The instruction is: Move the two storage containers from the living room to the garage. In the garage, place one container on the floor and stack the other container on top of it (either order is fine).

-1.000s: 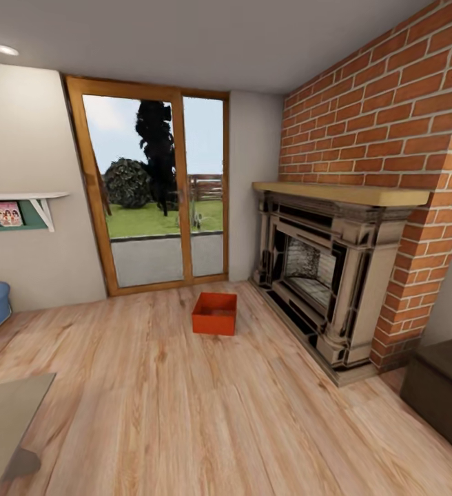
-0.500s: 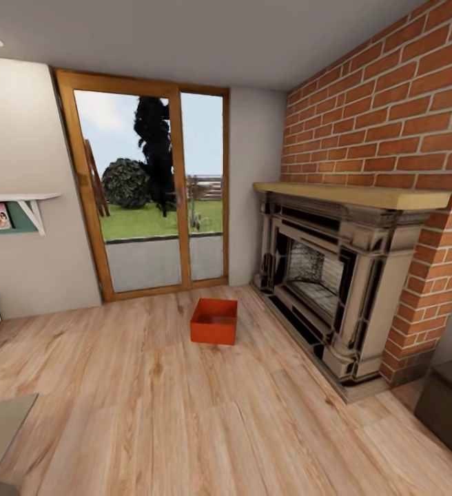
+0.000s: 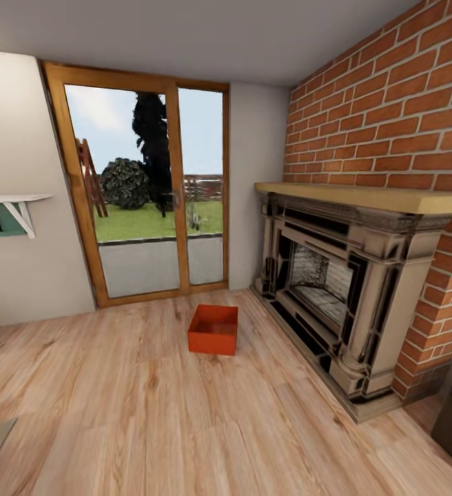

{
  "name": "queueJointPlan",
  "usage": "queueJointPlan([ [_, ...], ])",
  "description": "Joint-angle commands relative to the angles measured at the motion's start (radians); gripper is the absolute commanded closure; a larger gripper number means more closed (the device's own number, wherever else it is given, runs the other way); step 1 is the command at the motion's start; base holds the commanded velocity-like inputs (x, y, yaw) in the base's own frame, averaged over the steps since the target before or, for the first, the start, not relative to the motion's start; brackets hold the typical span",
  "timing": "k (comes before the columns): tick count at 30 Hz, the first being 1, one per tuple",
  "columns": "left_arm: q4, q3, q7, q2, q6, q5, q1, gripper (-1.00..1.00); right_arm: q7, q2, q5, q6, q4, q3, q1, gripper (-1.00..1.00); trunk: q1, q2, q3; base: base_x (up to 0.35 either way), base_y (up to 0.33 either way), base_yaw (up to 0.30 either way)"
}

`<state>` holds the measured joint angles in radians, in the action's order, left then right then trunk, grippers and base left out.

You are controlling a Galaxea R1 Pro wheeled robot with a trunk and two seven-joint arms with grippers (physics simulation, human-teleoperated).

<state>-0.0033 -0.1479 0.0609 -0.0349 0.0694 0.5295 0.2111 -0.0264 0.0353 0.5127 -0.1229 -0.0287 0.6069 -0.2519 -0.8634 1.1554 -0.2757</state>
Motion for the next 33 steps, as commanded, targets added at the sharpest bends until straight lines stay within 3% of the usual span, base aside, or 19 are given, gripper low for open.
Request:
queueJointPlan([
  [1, 0.000, -0.009, 0.004, 0.000, 0.003, 0.007, 0.001, -1.00, -0.003, 0.000, 0.009, -0.005, -0.003, 0.008, -0.001, -1.00, -0.001, 0.001, -0.001, 0.325, 0.000, 0.000],
  [33, 0.000, -0.009, 0.004, 0.000, 0.003, 0.007, 0.001, -1.00, -0.003, 0.001, 0.004, -0.005, -0.003, 0.013, -0.001, -1.00, -0.001, 0.001, -0.001, 0.325, 0.000, 0.000],
])
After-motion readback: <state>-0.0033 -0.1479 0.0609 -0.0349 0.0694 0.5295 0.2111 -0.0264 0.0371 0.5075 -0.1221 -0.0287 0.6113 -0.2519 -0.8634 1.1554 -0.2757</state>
